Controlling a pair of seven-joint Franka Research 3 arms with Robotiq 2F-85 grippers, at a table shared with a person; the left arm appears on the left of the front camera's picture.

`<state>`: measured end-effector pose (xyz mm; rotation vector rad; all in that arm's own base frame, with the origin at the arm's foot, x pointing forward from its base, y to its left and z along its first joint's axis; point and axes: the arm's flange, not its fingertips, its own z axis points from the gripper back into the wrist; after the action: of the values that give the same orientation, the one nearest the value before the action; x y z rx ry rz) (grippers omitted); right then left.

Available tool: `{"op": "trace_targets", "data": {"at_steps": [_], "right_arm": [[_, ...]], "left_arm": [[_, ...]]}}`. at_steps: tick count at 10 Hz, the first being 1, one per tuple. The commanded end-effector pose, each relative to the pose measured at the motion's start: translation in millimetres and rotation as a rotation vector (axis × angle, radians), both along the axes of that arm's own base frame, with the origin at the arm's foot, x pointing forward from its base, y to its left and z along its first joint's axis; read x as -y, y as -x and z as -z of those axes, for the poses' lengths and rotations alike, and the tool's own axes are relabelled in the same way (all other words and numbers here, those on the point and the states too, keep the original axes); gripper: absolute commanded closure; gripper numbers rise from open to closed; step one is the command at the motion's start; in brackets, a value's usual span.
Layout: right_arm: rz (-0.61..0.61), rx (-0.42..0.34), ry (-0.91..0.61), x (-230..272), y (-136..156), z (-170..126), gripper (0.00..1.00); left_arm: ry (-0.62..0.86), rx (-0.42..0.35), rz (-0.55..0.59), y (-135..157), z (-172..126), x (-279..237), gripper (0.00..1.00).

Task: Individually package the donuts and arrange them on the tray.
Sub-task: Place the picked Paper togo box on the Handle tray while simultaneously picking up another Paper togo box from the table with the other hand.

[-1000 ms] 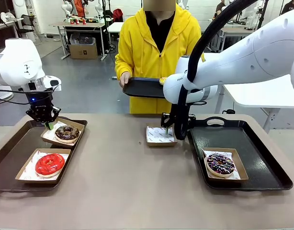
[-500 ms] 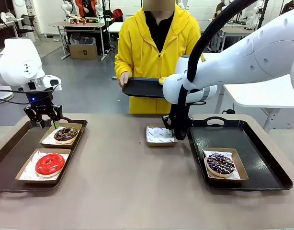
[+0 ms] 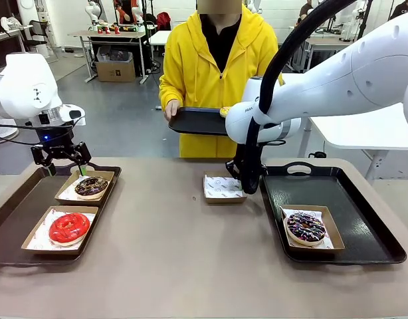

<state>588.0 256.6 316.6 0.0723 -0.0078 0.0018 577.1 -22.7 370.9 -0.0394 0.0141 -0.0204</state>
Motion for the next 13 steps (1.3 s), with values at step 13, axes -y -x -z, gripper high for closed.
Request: {"op": "trace_targets", "data": {"at_steps": [13], "right_arm": [[0.182, 0.046, 0.080, -20, -22, -189, 1.00]], "left_arm": [[1.141, -0.007, -0.093, 166, -13, -216, 0.00]]}}
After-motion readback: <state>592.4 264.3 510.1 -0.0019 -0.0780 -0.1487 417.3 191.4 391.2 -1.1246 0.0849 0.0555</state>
